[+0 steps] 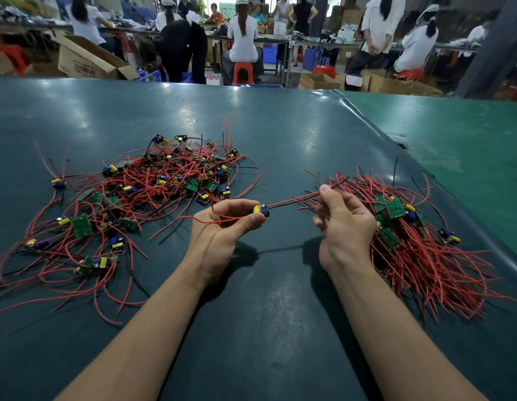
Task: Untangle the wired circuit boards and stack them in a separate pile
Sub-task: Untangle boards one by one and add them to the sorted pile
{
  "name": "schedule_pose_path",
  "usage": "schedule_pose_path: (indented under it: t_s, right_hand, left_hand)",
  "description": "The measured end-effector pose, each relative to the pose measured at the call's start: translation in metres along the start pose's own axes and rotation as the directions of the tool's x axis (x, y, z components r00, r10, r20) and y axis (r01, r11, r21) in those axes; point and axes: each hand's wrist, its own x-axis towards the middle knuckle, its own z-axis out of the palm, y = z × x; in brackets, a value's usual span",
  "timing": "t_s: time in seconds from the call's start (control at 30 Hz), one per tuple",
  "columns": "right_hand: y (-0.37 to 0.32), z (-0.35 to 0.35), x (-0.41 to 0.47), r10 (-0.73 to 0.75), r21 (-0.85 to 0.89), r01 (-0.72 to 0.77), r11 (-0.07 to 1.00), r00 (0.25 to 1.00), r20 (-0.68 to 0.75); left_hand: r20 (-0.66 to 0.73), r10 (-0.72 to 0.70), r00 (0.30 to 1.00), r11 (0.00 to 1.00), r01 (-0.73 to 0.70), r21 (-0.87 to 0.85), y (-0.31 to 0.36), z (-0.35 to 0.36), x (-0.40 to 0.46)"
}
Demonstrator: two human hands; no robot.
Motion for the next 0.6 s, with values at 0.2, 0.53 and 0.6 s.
schedule_pose_path:
  t_s: [0.2,0.53,0.6]
  right_hand:
    - [-0.006,-0.003,0.006,0.047,0.177,-0.041,0.983,0.999,-0.028]
    - [0.006,-0.005,0.002,0.074,-0.088,-0.067,0.994,0.995,0.073]
    - [0.012,-0.006,-0.003,0.059,-0.307,-0.014,0.951,0.989,0.135]
  left_hand:
    - [0.013,0.01,1.0,0.999,-0.009,-0.042,-0.003,-0.003,0.001]
    - [-0.105,-0.049,0.993,0.917,0.003,-0.399,0.005,0.002,0.004]
    - [-0.121,-0.081,0.989,0.856,0.006,-0.517,0.011,0.0,0.006]
